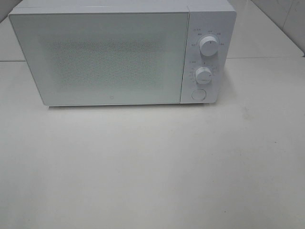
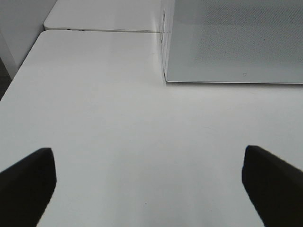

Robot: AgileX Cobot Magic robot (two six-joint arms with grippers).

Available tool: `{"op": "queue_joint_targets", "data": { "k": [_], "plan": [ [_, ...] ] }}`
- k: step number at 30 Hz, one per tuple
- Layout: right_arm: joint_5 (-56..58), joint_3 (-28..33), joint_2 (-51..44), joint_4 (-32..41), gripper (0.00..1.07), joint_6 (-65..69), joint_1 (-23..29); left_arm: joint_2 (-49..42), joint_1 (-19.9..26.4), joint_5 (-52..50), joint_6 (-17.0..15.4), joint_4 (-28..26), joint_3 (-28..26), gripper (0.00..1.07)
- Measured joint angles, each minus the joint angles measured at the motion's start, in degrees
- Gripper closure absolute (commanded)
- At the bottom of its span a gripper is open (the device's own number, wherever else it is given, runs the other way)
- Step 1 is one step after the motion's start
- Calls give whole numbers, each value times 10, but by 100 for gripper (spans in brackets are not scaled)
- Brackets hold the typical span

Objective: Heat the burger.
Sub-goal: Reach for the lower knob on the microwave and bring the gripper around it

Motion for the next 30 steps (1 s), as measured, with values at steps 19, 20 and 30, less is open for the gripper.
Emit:
{"op": "queue_joint_targets", "data": {
  "k": [19,20,30],
  "plan": [
    [-200,0,261,-4,32,0,0,0,0,0,1,0,0,4],
    [-214,0,276,-4,32,0,0,0,0,0,1,0,0,4],
    [-388,0,414,-25,32,0,0,0,0,0,1,0,0,4]
  ]
}}
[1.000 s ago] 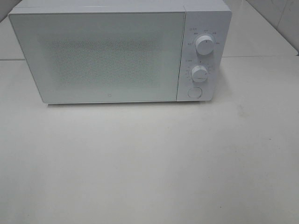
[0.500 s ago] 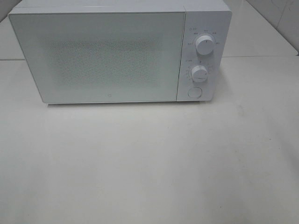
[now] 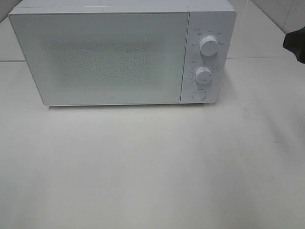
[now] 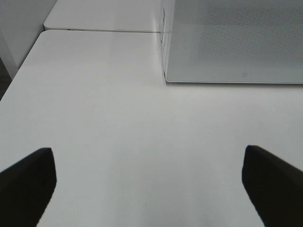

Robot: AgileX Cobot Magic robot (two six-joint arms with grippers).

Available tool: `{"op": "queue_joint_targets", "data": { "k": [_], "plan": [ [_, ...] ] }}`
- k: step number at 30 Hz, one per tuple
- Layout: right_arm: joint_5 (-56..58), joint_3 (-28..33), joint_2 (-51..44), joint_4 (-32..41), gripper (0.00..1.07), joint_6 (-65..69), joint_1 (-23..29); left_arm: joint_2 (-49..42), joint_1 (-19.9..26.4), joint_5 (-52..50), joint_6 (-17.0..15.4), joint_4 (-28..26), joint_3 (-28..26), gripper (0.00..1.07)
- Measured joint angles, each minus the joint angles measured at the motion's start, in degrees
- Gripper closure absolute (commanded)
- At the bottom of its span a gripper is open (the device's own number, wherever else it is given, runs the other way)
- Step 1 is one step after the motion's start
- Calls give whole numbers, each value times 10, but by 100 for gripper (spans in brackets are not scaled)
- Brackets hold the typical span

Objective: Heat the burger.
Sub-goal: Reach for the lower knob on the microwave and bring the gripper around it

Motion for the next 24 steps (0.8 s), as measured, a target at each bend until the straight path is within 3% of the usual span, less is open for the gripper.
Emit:
{"op": "queue_joint_targets", "data": {
  "k": [6,11,15,18,21,22,24],
  "plan": [
    [-91,13,48,-1,32,0,0,0,0,0,0,0,0,4],
    [-254,70,95,-3,32,0,0,0,0,0,0,0,0,4],
    [-316,93,116,3,32,-1,1,0,0,0,0,0,0,4],
    [-376,119,135,49,32,-20,22,0,0,0,0,0,0,4],
    [-437,141,156,106,32,-73,68,0,0,0,0,0,0,4],
    [-474,147,174,160,32,-110,107,0,0,0,0,-1,0,4],
    [-485,148,180,187,32,-124,122,0,0,0,0,-1,0,4]
  ]
}}
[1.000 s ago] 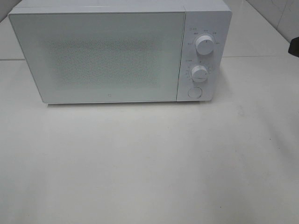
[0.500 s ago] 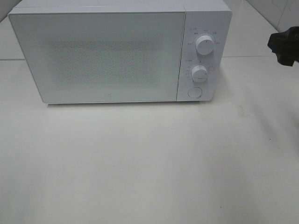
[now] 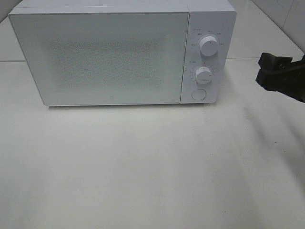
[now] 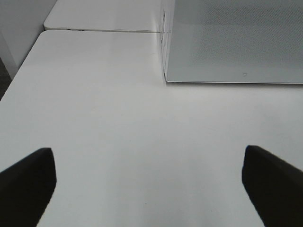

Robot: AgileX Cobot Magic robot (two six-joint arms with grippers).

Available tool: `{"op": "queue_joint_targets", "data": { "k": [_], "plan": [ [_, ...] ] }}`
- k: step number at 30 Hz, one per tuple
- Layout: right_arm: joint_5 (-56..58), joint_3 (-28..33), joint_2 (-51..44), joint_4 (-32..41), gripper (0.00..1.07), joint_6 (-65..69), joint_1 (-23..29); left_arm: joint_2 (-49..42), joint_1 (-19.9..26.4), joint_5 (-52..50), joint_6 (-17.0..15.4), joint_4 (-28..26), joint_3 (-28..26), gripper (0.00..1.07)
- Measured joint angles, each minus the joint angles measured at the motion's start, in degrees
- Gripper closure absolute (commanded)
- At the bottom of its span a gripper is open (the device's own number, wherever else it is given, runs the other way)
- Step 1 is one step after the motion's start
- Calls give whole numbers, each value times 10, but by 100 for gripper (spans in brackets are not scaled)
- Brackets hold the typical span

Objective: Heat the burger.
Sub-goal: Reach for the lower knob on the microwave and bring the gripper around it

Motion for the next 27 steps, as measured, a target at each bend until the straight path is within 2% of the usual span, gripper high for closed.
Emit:
{"op": "queue_joint_targets", "data": {
  "k": [2,3,5,6,7,8,10,11,13,14,16,17,20,27],
  "plan": [
    [-37,0,24,62,32,-44,58,0,0,0,0,0,0,4],
    [-37,0,24,62,32,-44,58,0,0,0,0,0,0,4],
    [-68,1,52,96,32,-69,106,0,0,0,0,0,0,4],
    [-68,1,52,96,32,-69,106,0,0,0,0,0,0,4],
    [-82,1,68,109,32,-73,134,0,0,0,0,0,0,4],
    [-82,1,68,109,32,-73,134,0,0,0,0,0,0,4],
    [-99,1,92,134,32,-74,178,0,0,0,0,0,0,4],
    [-99,1,92,134,32,-74,178,0,0,0,0,0,0,4],
    [-120,1,113,170,32,-76,215,0,0,0,0,0,0,4],
    [-120,1,113,170,32,-76,215,0,0,0,0,0,0,4],
    [-131,1,131,214,32,-77,248,0,0,0,0,0,0,4],
    [-131,1,131,214,32,-77,248,0,0,0,0,0,0,4],
    [-133,1,144,258,32,-77,291,0,0,0,0,0,0,4],
    [-135,0,152,281,32,-77,313,0,0,0,0,0,0,4]
  ]
}}
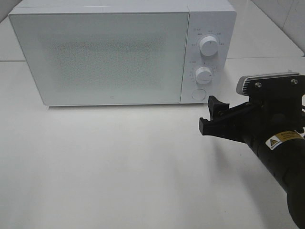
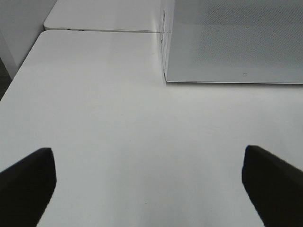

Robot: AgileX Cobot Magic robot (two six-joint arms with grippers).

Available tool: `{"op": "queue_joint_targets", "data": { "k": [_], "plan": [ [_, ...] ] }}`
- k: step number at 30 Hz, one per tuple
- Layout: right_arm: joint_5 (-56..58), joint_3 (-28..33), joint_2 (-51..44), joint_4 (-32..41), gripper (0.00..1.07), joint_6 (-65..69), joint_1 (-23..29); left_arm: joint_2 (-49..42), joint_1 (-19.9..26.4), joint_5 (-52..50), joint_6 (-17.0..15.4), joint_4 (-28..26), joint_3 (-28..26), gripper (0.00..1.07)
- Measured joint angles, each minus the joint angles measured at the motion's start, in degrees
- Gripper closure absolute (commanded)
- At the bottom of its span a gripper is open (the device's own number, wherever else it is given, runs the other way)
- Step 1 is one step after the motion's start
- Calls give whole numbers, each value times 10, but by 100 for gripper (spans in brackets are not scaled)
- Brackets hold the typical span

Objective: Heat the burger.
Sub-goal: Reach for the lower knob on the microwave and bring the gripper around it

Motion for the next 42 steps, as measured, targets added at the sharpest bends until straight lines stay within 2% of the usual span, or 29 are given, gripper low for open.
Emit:
{"op": "queue_joint_targets", "data": {
  "k": [15,31,33,42],
  "plan": [
    [0,-3,4,4,32,0,0,0,0,0,0,0,0,4],
    [0,-92,91,3,32,-10,0,0,0,0,0,0,0,4],
    [0,-121,113,1,32,-10,-13,0,0,0,0,0,0,4],
    [0,-176,154,-23,32,-10,-58,0,0,0,0,0,0,4]
  ]
}}
